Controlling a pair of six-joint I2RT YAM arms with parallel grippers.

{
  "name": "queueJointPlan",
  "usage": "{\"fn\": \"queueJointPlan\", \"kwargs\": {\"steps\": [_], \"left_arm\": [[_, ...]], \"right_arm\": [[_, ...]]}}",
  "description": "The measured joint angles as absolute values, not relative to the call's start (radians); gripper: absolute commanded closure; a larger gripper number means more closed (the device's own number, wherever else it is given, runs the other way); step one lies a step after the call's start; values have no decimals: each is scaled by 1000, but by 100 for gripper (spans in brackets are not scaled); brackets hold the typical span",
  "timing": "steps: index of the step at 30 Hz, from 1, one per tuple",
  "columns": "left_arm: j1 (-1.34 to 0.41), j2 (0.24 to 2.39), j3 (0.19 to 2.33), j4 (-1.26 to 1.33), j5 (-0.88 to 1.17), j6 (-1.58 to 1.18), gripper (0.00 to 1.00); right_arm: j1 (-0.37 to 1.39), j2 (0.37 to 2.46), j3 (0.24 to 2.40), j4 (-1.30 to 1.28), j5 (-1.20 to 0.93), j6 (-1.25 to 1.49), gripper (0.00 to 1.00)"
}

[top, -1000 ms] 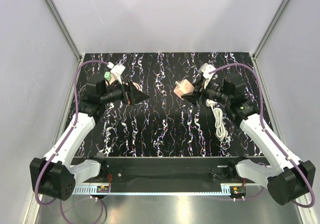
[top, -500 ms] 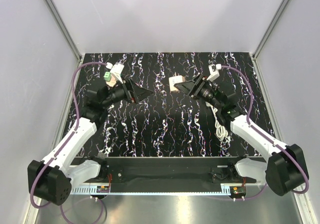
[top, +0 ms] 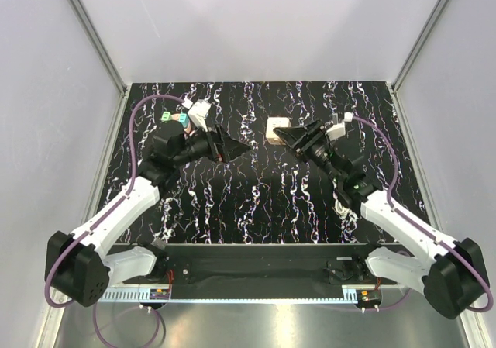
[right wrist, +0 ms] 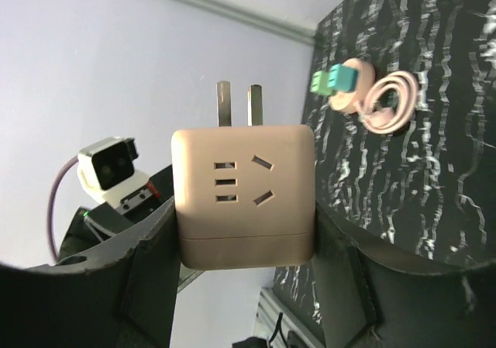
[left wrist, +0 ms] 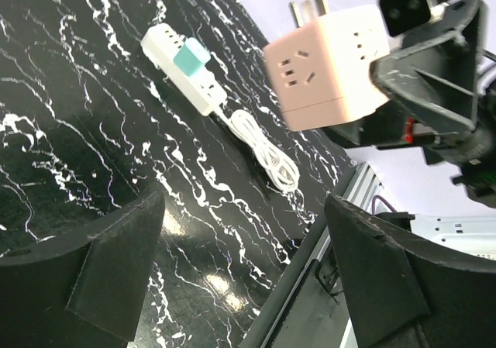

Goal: Insert the plug

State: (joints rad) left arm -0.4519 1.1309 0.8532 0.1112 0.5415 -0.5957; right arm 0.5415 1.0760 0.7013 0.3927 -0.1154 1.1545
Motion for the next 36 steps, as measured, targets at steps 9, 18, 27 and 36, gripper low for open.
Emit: {"fn": "queueJointPlan", "kwargs": {"steps": [9, 18, 27, 36], "left_arm": [[-458, 1133, 807, 102, 492, -628, 13], [-458, 1133, 710, 6, 441, -639, 12], [-458, 1112, 709, -63, 406, -598, 12], [-458, 1118, 675, -73, 407, -599, 12]], "right_arm": [[614, 1082, 656, 107, 147, 1106, 100], [638, 1288, 671, -178, 228, 1155, 100], [649, 1376, 703, -231, 224, 1227, 100], [654, 1453, 759, -230, 222, 1299, 84]]}}
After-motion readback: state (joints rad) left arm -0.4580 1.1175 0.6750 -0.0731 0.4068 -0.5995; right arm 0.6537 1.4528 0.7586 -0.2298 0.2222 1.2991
